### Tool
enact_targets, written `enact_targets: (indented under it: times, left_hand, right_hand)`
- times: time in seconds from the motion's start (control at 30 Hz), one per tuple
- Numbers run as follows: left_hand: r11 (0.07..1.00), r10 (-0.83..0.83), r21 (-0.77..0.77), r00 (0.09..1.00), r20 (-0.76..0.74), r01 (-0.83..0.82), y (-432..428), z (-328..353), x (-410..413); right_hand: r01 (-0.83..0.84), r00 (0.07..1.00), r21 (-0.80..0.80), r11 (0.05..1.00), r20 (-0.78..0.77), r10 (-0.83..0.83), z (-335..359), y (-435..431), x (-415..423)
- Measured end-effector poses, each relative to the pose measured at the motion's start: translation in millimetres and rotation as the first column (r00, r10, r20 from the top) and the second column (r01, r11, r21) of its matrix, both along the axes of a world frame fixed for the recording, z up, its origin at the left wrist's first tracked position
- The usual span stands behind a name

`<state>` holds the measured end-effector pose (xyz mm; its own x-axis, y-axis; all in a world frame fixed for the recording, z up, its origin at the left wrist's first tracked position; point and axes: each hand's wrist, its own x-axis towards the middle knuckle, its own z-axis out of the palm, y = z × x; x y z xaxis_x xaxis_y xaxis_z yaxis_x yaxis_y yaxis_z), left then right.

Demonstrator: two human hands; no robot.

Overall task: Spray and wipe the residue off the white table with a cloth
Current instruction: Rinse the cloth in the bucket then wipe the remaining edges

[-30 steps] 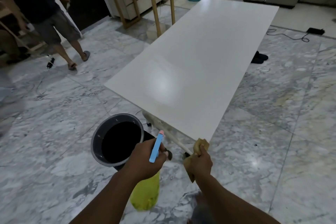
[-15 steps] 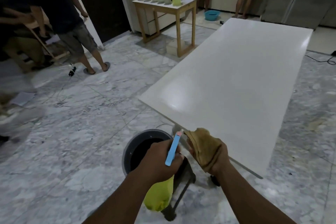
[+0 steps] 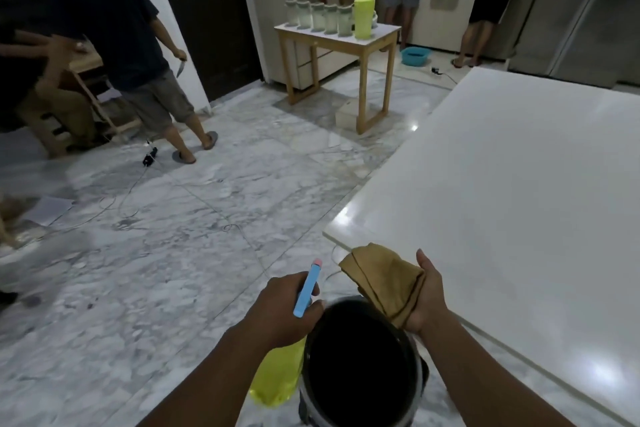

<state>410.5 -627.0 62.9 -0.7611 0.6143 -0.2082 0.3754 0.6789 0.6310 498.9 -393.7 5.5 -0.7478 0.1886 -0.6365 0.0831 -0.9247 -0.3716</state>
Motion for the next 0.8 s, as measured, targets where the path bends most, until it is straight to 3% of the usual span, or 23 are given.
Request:
enact_targets:
  times: [0.23,0.5,0.67,0.8]
  left_hand:
    - [0.984,-0.178,0.006,0.984,-0.018,0.178,-36,-2,-126]
    - [0.95,-0.311,-0.05,0.95,-0.026,0.309,-72,4,-263]
    - [0.909,-0.414,-0.047,0.91,-0.02,0.413,-38,-1,-321]
    - [0.829,-0.557,-0.057,0.83,-0.011,0.556,7,-11,-351]
  right_hand:
    - [0.213,0.976,-0.08,0.974,-0.035,-0.216,-18,-52,-100]
    - [0.134,0.991,0.026,0.991,-0.029,-0.133,-10,-111,-182]
    - [0.23,0.973,0.157,0.961,-0.004,-0.232,-5,-90,-199]
    - [0.353,0.934,0.158,0.922,0.002,-0.358,-15,-62,-198]
